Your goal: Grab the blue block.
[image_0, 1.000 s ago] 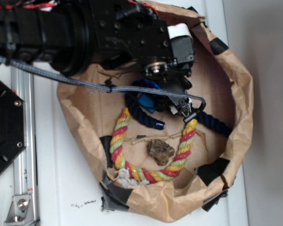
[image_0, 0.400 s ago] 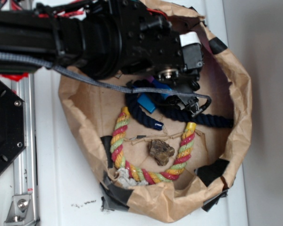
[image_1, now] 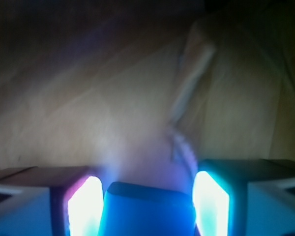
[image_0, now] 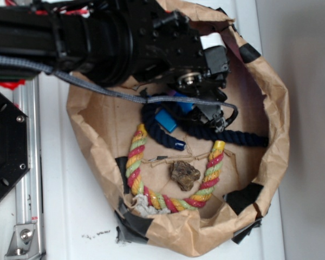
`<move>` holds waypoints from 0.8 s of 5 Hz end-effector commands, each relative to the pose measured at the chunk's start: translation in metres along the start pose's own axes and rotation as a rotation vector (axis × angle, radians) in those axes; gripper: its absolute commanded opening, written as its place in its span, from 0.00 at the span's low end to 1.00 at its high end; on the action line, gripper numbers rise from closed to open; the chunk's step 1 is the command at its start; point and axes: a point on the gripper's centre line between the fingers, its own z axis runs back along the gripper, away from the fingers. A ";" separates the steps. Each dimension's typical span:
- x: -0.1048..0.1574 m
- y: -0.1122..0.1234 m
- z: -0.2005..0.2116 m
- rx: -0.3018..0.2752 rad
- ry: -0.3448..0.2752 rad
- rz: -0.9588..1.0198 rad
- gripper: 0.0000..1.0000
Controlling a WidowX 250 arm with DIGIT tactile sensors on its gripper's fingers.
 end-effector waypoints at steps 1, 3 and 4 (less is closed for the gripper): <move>-0.016 -0.016 0.017 -0.019 -0.024 -0.050 0.00; 0.033 -0.001 0.089 -0.046 -0.445 -0.467 0.00; 0.033 -0.003 0.123 -0.175 -0.494 -0.530 0.00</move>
